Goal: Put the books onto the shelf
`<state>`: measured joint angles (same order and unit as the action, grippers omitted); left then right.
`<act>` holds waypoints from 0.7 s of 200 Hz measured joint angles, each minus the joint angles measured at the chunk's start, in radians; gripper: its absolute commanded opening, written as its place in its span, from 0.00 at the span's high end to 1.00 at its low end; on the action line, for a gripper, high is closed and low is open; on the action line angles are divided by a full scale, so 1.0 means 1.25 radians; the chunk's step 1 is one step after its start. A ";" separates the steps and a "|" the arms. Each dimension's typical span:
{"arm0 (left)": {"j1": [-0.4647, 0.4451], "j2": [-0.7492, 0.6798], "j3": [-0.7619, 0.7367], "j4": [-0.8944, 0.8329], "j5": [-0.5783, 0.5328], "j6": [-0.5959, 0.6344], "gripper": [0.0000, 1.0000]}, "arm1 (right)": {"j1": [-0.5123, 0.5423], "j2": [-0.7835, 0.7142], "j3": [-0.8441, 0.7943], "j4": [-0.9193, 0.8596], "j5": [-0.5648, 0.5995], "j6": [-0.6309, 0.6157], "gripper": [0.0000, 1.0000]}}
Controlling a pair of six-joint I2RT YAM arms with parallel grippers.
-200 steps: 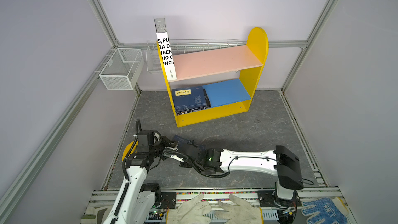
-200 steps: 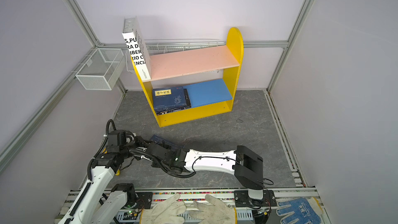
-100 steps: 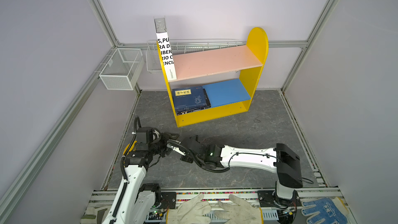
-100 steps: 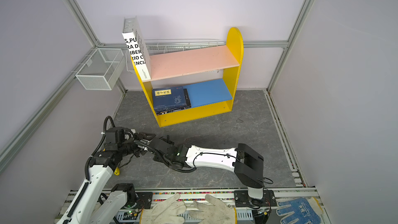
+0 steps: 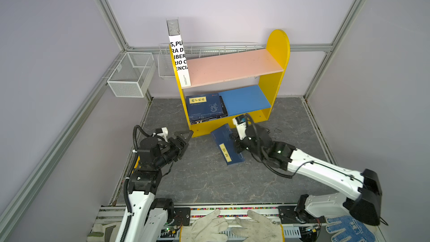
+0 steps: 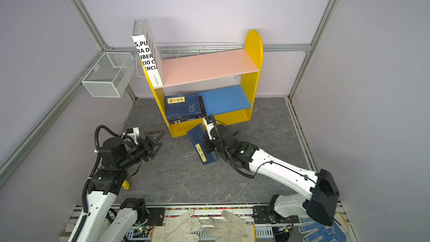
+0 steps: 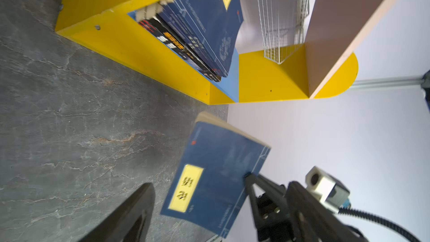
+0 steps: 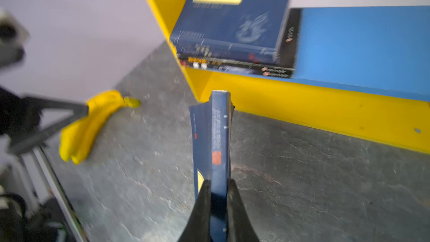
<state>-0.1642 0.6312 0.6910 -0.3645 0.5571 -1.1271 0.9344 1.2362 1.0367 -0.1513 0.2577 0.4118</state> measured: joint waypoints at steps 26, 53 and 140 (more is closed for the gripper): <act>-0.181 0.001 0.006 0.048 -0.057 0.009 0.08 | -0.063 -0.139 -0.076 0.052 0.002 0.137 0.93; -0.371 0.106 0.009 0.159 -0.125 0.009 0.08 | -0.080 -0.233 -0.136 0.114 0.042 0.229 0.93; -0.514 0.378 0.009 0.486 -0.200 -0.042 0.06 | -0.119 -0.338 -0.280 0.250 0.222 0.429 0.94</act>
<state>-0.8070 1.1034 0.7029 0.2424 0.3069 -1.1797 0.7853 0.8139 0.6868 0.1608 0.5350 0.9482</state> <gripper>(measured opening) 0.937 0.122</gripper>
